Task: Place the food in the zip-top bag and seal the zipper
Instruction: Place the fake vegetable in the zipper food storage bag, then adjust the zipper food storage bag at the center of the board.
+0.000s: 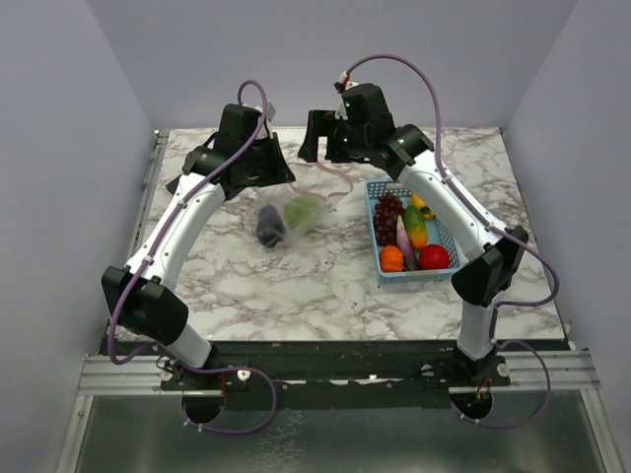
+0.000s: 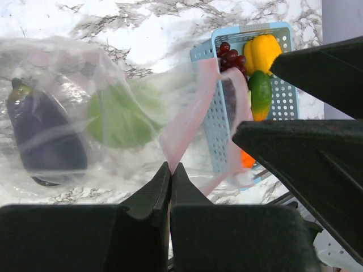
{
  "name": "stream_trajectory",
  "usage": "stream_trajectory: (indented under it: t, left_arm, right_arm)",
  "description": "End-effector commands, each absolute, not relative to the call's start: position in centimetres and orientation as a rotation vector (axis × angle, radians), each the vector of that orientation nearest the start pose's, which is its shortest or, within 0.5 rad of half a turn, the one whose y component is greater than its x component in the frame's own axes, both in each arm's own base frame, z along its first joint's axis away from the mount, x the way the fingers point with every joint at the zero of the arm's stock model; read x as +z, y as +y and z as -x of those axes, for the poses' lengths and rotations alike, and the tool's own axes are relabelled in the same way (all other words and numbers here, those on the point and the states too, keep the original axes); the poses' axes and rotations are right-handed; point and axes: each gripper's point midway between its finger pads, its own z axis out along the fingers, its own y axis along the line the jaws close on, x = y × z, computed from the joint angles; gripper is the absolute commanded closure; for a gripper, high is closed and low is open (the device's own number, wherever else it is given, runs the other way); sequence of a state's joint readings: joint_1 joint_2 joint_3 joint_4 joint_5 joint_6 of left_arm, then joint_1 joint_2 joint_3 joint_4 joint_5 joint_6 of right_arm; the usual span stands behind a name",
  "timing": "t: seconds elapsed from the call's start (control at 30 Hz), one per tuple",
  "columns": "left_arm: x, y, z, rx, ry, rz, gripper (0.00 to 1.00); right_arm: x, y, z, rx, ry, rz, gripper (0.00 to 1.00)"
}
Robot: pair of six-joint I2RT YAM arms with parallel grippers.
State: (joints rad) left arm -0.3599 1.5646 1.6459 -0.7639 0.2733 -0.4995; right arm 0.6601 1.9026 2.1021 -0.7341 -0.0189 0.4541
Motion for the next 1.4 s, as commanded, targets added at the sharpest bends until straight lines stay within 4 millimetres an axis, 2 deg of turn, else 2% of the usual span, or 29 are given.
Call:
stream_trajectory:
  t: [0.0, 0.33, 0.63, 0.83, 1.07, 1.2, 1.37]
  left_arm:
    - [29.4, -21.2, -36.7, -0.787, 2.299, -0.019, 1.0]
    - [29.2, -21.3, -37.0, -0.787, 2.302, -0.021, 1.0]
    - [29.1, -21.3, -37.0, -0.784, 2.305, -0.02, 1.0]
    - [29.2, -21.2, -36.9, -0.781, 2.301, -0.013, 1.0]
    - [29.2, -21.0, -36.8, -0.776, 2.302, -0.002, 1.0]
    - [29.1, -20.9, -36.5, -0.78, 2.303, 0.005, 1.0]
    - [29.1, -20.8, -36.1, -0.782, 2.301, 0.014, 1.0]
  right_arm:
    - [30.7, 35.5, -41.2, 0.707, 2.17, 0.245, 0.06]
    - [32.0, 34.5, -40.2, 0.708, 2.143, 0.242, 0.06]
    - [31.9, 32.4, -36.3, 0.75, 2.17, 0.244, 0.09]
    - [30.7, 31.2, -33.2, 0.811, 2.217, 0.222, 0.13]
    - [27.4, 31.6, -29.9, 0.986, 2.301, 0.121, 0.2]
    - [26.2, 32.4, -28.9, 1.102, 2.331, 0.038, 0.24]
    - [25.5, 33.3, -29.1, 1.188, 2.338, -0.083, 0.27]
